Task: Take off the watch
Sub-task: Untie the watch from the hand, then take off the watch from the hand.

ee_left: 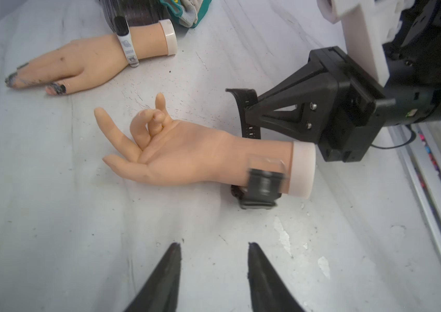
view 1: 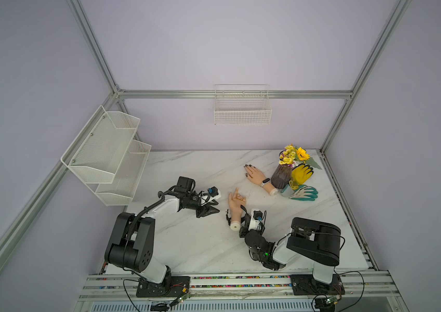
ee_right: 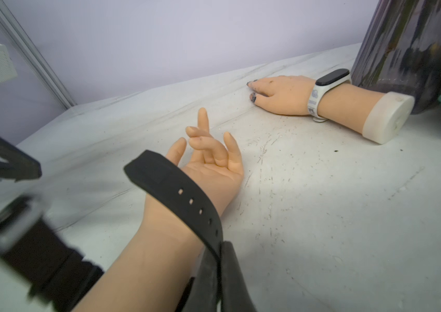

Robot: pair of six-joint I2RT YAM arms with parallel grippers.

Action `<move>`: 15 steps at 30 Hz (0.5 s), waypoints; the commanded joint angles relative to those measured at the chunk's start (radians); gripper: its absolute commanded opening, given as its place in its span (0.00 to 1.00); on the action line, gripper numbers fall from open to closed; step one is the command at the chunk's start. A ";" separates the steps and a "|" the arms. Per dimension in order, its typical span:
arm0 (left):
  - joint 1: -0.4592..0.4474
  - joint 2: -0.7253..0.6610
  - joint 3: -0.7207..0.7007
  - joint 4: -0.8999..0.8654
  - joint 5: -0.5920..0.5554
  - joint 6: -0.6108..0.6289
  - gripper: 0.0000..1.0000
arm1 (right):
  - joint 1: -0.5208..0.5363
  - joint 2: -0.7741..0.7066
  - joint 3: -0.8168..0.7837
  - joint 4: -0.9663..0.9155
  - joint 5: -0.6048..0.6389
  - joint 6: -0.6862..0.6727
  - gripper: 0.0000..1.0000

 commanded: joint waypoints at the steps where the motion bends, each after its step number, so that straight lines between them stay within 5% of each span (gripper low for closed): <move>1: -0.017 -0.054 0.026 0.034 0.011 -0.006 1.00 | -0.005 -0.035 0.043 -0.137 0.026 -0.046 0.00; 7: -0.034 -0.127 0.013 0.119 0.014 -0.078 1.00 | 0.007 -0.133 0.078 -0.287 0.041 -0.020 0.00; 15: -0.063 -0.221 -0.035 0.460 -0.107 -0.462 1.00 | 0.051 -0.280 0.227 -0.762 0.169 0.147 0.00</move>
